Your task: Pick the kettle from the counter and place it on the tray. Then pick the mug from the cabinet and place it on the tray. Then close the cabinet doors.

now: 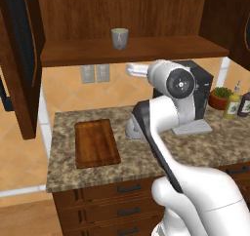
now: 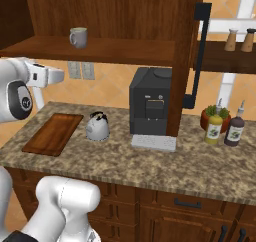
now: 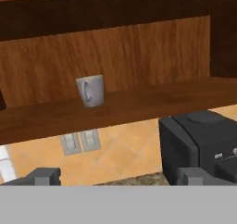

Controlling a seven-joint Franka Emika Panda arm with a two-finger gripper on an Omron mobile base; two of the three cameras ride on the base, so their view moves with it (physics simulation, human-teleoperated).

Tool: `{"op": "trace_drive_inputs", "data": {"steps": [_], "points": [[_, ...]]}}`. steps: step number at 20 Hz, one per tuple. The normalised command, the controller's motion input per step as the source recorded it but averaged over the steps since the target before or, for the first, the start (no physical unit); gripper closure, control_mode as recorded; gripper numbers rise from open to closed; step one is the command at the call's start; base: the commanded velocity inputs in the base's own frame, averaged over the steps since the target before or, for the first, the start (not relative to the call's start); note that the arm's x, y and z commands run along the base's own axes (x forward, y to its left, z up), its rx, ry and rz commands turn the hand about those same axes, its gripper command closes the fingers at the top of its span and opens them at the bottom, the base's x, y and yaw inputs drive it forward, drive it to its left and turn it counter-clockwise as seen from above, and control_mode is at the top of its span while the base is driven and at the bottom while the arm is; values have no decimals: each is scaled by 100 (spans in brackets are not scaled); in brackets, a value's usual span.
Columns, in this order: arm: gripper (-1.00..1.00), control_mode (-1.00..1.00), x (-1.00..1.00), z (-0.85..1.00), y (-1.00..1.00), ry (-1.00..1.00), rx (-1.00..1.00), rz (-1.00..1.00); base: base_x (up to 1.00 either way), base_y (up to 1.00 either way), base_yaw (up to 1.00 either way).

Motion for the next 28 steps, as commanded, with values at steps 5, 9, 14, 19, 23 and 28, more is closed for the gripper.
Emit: {"op": "trace_drive_inputs", "data": {"steps": [5,9,14,19,23,28], "points": [[-100,-100,13,39,37,0,-26,0,0,0,0],[-100,-100,35,1,7,-2,-3,0,0,0,0],[-100,-100,68,0,0,0,0,0,0,0,0],[-100,-100,68,0,10,0,0,0,0,0,0],[-100,-100,51,0,19,1,0,0,0,0,0],[-100,-100,37,13,17,0,0,0,0,0,0]]}}
